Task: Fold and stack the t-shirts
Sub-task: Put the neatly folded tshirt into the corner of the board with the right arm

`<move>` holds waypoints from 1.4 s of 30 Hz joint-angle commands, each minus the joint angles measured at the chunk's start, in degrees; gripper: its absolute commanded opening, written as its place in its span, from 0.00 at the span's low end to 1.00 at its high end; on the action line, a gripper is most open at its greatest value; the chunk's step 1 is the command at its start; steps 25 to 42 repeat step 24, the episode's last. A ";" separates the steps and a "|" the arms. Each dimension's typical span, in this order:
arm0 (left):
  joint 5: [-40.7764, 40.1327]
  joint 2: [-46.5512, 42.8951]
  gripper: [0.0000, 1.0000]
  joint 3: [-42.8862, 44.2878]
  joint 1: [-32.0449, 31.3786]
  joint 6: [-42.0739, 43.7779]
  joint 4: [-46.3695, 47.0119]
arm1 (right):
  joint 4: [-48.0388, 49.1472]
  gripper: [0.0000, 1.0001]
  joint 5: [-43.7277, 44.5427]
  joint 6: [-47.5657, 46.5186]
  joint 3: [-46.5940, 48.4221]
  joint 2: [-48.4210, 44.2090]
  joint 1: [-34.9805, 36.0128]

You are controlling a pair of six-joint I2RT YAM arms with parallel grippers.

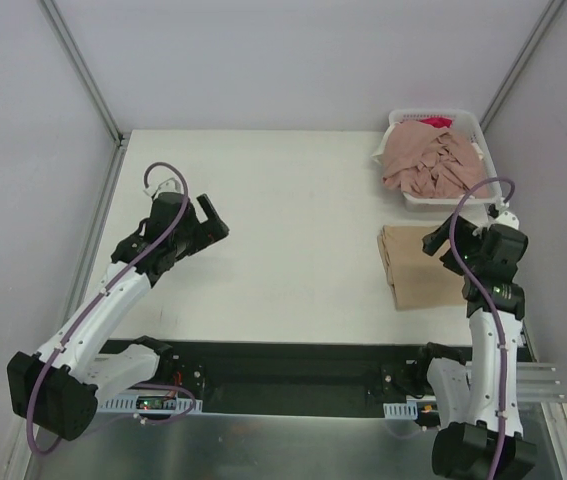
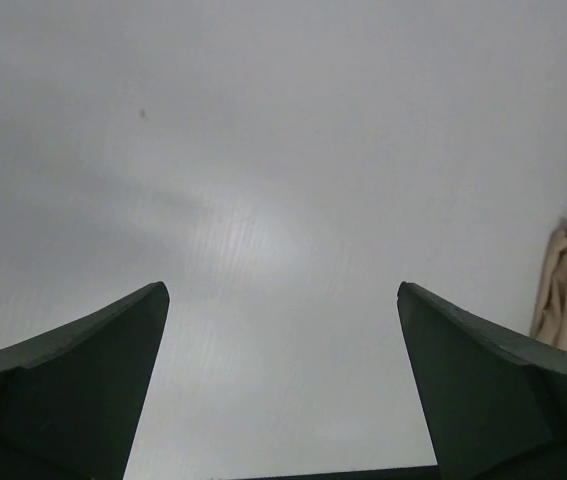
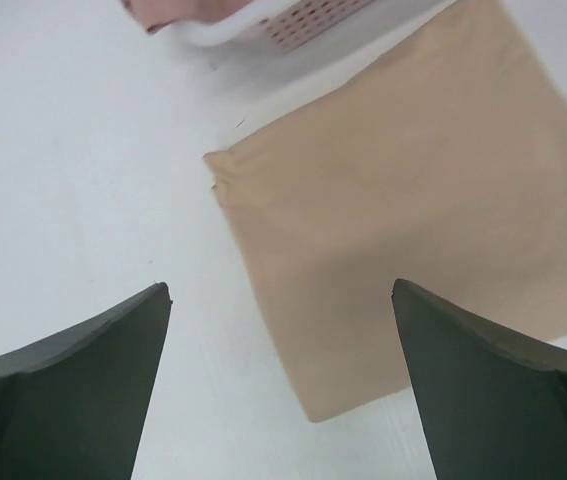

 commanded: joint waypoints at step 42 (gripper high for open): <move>-19.94 -14.28 0.99 -5.06 0.49 -5.50 -19.51 | 14.26 0.97 -15.81 5.25 -13.05 -12.87 2.39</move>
